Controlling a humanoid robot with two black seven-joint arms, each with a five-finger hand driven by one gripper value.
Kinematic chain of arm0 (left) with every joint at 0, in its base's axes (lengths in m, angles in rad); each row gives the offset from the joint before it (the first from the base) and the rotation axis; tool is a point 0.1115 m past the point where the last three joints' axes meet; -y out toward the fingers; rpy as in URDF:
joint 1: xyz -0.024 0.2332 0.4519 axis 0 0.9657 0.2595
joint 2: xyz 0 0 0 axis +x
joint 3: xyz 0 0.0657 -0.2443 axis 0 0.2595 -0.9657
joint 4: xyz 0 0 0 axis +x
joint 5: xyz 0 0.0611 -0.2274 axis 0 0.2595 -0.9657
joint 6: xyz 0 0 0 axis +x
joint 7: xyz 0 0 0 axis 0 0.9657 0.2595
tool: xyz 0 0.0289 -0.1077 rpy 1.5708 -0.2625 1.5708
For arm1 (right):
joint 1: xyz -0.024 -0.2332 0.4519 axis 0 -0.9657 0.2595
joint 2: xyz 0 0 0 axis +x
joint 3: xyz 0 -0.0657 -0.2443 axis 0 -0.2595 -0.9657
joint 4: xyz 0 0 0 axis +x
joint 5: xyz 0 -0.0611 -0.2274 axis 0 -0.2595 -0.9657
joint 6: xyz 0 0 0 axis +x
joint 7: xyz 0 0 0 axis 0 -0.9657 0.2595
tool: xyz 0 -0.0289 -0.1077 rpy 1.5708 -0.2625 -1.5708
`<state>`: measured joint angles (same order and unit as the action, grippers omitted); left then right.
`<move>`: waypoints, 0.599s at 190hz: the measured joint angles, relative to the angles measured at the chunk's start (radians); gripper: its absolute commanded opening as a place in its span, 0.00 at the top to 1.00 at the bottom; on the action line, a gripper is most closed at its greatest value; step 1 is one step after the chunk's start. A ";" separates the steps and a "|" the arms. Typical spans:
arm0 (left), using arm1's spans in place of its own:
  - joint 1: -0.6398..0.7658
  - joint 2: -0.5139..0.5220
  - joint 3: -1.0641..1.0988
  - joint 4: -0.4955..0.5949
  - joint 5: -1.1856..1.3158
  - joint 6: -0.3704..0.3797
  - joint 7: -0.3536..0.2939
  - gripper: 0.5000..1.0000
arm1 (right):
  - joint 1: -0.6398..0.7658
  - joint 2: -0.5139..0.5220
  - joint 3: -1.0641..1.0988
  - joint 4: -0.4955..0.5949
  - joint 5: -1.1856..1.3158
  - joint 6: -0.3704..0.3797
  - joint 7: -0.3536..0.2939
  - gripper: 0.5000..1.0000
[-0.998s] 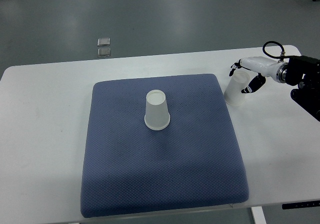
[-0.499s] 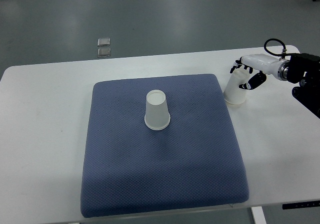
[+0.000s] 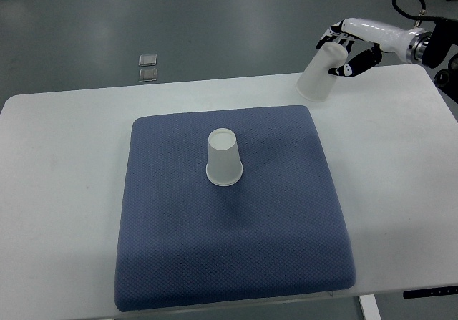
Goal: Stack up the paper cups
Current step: 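Lift the cup with the right hand and carry it over the pad, then lower the held cup onto the upside-down cup on the pad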
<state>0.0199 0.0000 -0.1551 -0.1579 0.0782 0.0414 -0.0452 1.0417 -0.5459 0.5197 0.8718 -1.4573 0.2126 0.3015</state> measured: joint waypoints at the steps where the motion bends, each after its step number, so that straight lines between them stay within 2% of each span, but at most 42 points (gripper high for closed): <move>1: 0.000 0.000 0.000 0.000 0.000 0.000 0.000 0.00 | 0.000 -0.001 0.000 0.006 0.004 0.001 0.000 1.00; 18: 0.000 0.000 0.000 0.000 0.000 0.000 0.000 0.00 | 0.014 -0.006 0.000 0.106 0.058 0.019 -0.002 1.00; 41: 0.000 0.000 0.000 0.000 0.000 0.000 0.000 0.00 | 0.039 0.001 0.000 0.190 0.075 0.052 -0.002 1.00; 85: 0.000 0.000 0.000 0.000 0.000 0.000 0.000 0.00 | 0.090 0.017 -0.002 0.252 0.062 0.139 -0.007 1.00; 114: 0.000 0.000 0.000 0.000 0.000 0.000 0.000 0.00 | 0.115 0.065 -0.005 0.276 0.007 0.167 -0.010 1.00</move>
<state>0.0202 0.0000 -0.1552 -0.1579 0.0782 0.0414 -0.0452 1.1569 -0.4812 0.5147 1.1479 -1.4505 0.3795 0.2918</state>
